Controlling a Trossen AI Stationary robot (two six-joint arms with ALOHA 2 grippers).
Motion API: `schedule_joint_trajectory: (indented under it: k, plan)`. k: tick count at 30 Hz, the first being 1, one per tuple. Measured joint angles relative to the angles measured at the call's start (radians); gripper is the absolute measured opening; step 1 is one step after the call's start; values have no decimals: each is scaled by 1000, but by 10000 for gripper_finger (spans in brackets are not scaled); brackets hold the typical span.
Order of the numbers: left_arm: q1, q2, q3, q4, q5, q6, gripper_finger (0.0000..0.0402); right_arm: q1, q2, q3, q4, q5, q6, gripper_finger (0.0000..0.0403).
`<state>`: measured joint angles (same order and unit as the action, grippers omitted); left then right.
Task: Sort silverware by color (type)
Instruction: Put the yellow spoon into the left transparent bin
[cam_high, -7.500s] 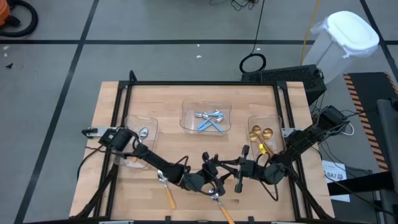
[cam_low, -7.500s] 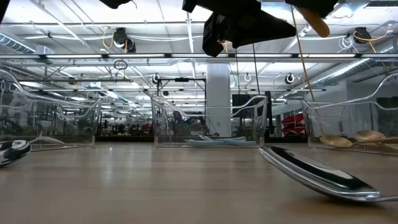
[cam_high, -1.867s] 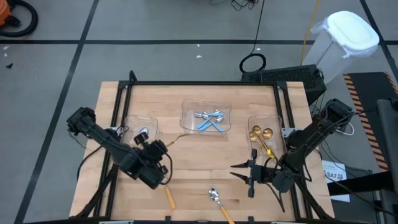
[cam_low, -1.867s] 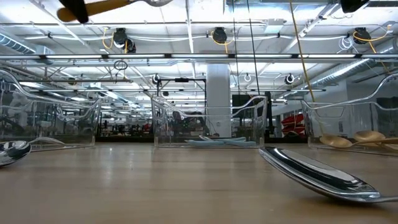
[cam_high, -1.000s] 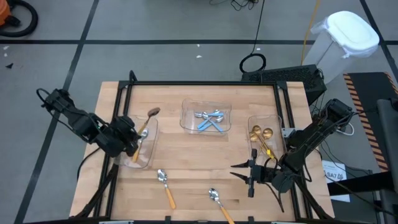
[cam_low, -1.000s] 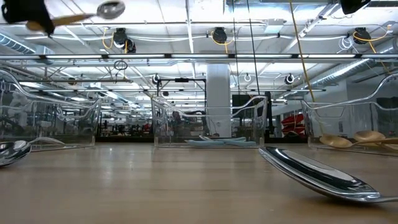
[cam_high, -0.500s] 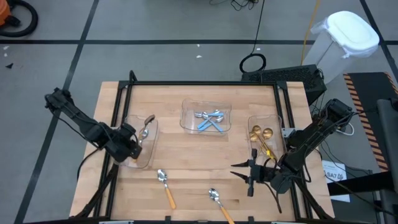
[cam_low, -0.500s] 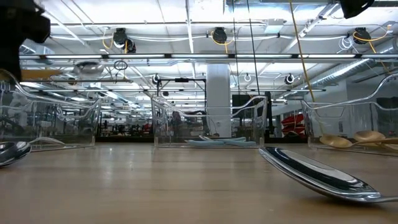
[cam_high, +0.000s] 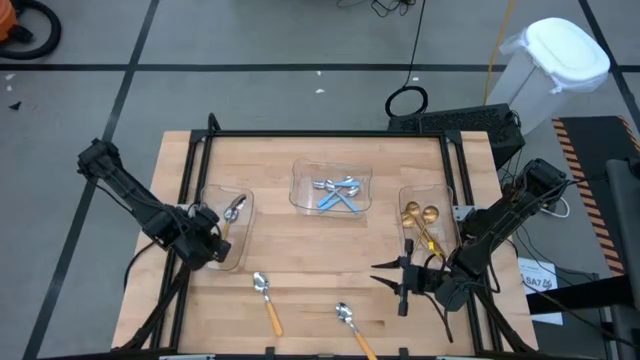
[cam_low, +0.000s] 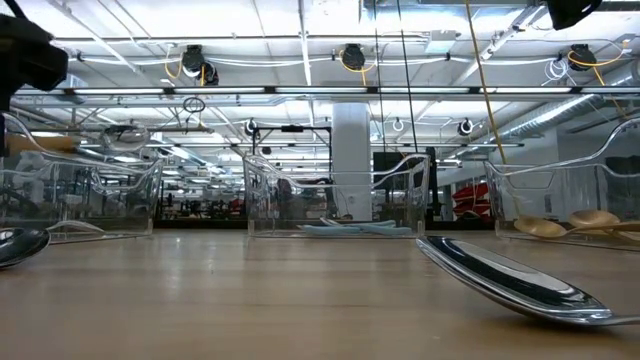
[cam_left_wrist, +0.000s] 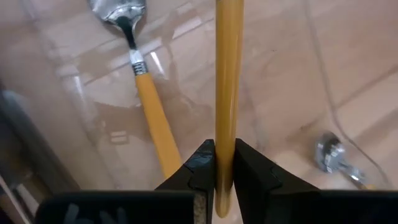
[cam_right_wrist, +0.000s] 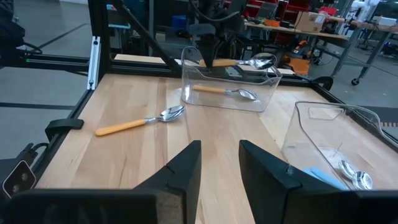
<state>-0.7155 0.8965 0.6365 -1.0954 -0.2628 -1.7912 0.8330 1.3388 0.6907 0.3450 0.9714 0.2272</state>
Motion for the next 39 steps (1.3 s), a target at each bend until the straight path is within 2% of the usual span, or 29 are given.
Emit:
schedule_joint_trajectory:
  k: [4,8,11,26,39]
  plan:
    - [0,77,0,0,9,-47,47,0,0,0,0,0,0,105]
    - [0,160,0,-1,84,-59,48,0,0,0,0,-1,18,105]
    - [0,204,0,-1,89,-63,48,0,0,0,1,-2,19,105]
    - [0,229,0,1,75,-64,51,0,0,0,1,-2,19,105]
    - [0,229,0,-2,-6,-20,138,0,0,0,1,-2,23,105]
